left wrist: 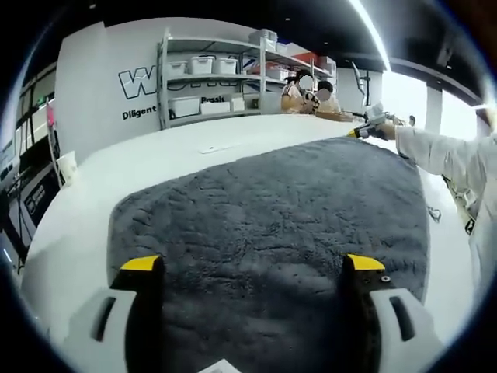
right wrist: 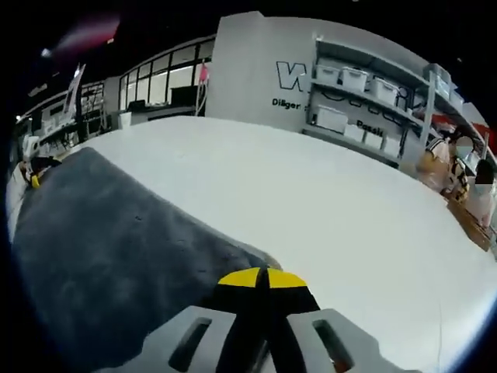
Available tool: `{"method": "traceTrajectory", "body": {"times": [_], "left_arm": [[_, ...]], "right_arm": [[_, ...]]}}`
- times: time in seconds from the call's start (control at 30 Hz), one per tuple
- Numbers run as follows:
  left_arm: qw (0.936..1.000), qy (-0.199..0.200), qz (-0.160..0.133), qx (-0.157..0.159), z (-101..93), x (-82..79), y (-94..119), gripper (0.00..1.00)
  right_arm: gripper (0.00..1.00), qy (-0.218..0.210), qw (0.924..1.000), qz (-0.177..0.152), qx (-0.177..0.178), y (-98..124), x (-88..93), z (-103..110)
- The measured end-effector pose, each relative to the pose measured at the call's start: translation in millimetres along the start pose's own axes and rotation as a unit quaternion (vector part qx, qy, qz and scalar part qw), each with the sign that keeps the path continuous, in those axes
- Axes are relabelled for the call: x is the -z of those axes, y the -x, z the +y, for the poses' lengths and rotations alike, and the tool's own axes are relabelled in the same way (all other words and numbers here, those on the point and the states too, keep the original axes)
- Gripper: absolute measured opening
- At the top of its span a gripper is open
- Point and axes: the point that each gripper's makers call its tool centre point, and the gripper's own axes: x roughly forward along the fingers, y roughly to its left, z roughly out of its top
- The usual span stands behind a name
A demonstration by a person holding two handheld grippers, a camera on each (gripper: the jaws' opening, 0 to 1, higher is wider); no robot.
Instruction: Open the folded towel by lifting each exposed corner and separating the folded layers until the towel lies flat within the target outline without major curled edges
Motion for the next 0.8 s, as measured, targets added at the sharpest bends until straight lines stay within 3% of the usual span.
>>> {"method": "traceTrajectory", "body": {"times": [0.2, 0.8], "left_arm": [[1.0, -0.001, -0.002, 0.0, 0.5, 0.4, 0.4, 0.95], [1.0, 0.001, -0.006, 0.001, 0.7, -0.4, 0.6, 0.95]], "right_arm": [[0.0, 0.052, 0.9984, 0.019, 0.012, -0.5, 0.8, -0.4], [0.0, 0.035, 0.9988, 0.015, 0.031, 0.9, -1.4, -1.8]]}}
